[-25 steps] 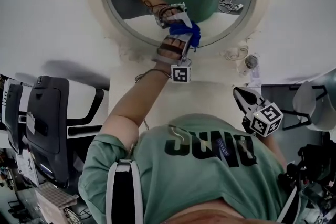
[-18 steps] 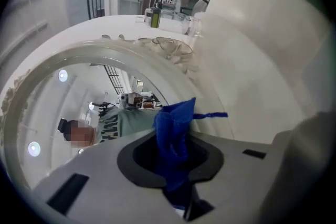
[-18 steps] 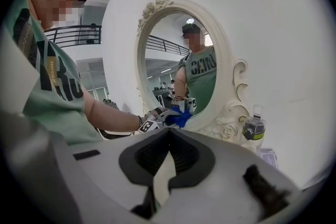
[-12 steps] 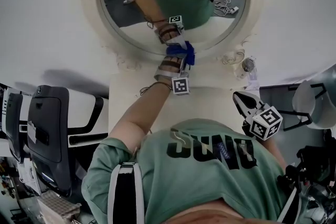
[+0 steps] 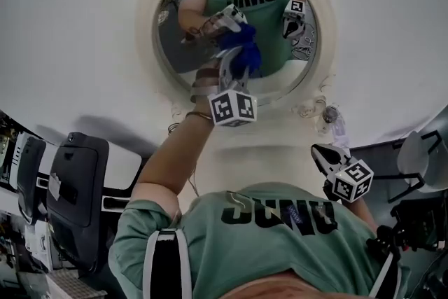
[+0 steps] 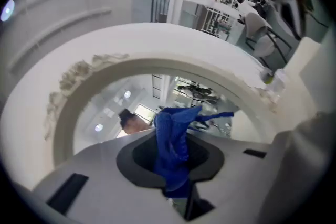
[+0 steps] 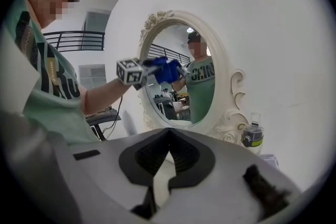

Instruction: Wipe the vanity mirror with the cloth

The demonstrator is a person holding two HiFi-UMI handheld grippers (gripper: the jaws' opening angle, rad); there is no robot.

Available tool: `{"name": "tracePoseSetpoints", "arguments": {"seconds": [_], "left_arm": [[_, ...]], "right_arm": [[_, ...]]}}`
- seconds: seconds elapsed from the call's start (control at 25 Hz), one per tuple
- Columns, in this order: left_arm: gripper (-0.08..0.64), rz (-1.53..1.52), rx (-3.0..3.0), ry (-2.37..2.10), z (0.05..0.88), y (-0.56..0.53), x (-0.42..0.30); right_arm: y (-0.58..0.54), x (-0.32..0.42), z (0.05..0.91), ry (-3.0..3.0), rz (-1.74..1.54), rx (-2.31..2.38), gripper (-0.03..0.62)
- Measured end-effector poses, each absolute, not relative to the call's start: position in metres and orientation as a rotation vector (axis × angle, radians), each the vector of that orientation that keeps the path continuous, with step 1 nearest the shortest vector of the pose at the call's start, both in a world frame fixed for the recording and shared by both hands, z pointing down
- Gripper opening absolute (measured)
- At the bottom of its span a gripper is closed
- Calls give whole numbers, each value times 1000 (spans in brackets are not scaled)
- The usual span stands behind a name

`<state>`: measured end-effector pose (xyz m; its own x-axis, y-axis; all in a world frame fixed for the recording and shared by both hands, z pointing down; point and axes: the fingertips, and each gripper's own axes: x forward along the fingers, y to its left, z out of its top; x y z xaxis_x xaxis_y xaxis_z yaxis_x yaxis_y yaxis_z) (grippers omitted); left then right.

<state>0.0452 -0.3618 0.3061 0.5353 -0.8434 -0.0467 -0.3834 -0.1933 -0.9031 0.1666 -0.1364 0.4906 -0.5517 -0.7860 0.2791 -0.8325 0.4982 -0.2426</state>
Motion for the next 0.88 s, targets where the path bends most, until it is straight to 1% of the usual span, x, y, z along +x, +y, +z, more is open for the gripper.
{"name": "tracePoseSetpoints", "arguments": {"seconds": [0.12,0.2,0.4,0.56,0.88], "left_arm": [[78,-444,-1658,1106,173,-350,47],[78,-443,-1572,1137,122,-354,51],[78,-512,-1393,1128,94,-369,74],[78,-581,-1309,1125,95,-381,86],[71,-546,-1147,1132,106,-378,87]], "right_arm": [[-137,165,485,-2633,511,1410,8],[-136,167,482,-2645,494,1417,8],[-131,183,483,-2644,514,1481,8],[-130,193,484,-2639,523,1511,8],[-130,187,490,-2634,539,1492,8]]}}
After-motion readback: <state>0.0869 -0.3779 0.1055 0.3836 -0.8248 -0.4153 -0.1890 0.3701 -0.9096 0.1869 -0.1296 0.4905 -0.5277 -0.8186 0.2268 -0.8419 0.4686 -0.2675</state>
